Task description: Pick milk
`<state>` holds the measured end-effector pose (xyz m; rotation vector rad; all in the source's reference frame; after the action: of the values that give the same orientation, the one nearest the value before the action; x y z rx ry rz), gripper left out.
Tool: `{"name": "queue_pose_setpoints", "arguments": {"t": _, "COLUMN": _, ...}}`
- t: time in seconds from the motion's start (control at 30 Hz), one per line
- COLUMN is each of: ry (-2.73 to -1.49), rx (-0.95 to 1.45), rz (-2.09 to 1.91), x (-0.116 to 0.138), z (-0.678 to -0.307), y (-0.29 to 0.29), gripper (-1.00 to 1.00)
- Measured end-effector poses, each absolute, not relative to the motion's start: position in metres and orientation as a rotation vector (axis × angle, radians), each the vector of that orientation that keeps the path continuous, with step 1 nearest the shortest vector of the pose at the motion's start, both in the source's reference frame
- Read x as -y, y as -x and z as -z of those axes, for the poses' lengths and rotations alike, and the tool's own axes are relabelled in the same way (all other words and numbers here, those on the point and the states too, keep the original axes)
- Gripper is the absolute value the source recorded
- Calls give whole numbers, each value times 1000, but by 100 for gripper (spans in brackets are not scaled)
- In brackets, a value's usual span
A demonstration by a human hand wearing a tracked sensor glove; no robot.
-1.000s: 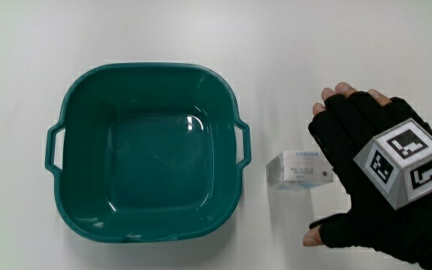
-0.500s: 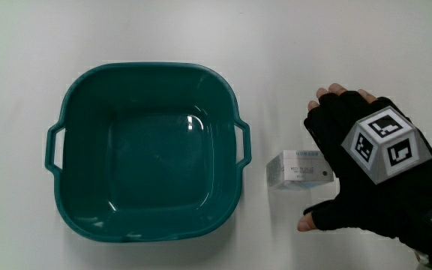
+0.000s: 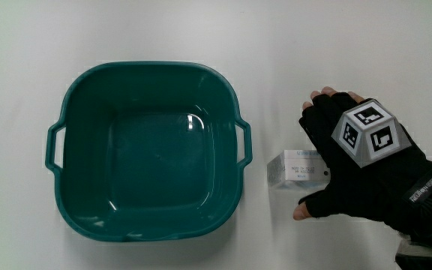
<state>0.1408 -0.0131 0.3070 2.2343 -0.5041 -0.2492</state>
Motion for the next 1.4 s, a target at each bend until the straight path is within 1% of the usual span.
{"name": "queue_pose_setpoints", "arguments": {"t": 0.3, "ry": -2205, "rx": 490, "rz": 235, "x": 21, "z": -330, "y": -143, "gripper": 0}}
{"name": "queue_pose_setpoints", "arguments": {"t": 0.7, "ry": -2172, "rx": 476, "rz": 183, "x": 27, "z": -345, "y": -146, "gripper": 0}}
{"name": "queue_pose_setpoints", "arguments": {"t": 1.1, "ry": -2237, "rx": 531, "rz": 100, "x": 30, "z": -340, "y": -149, "gripper": 30}}
{"name": "queue_pose_setpoints", "arguments": {"t": 1.4, "ry": -2250, "rx": 566, "rz": 49, "x": 31, "z": -338, "y": -150, "gripper": 52}}
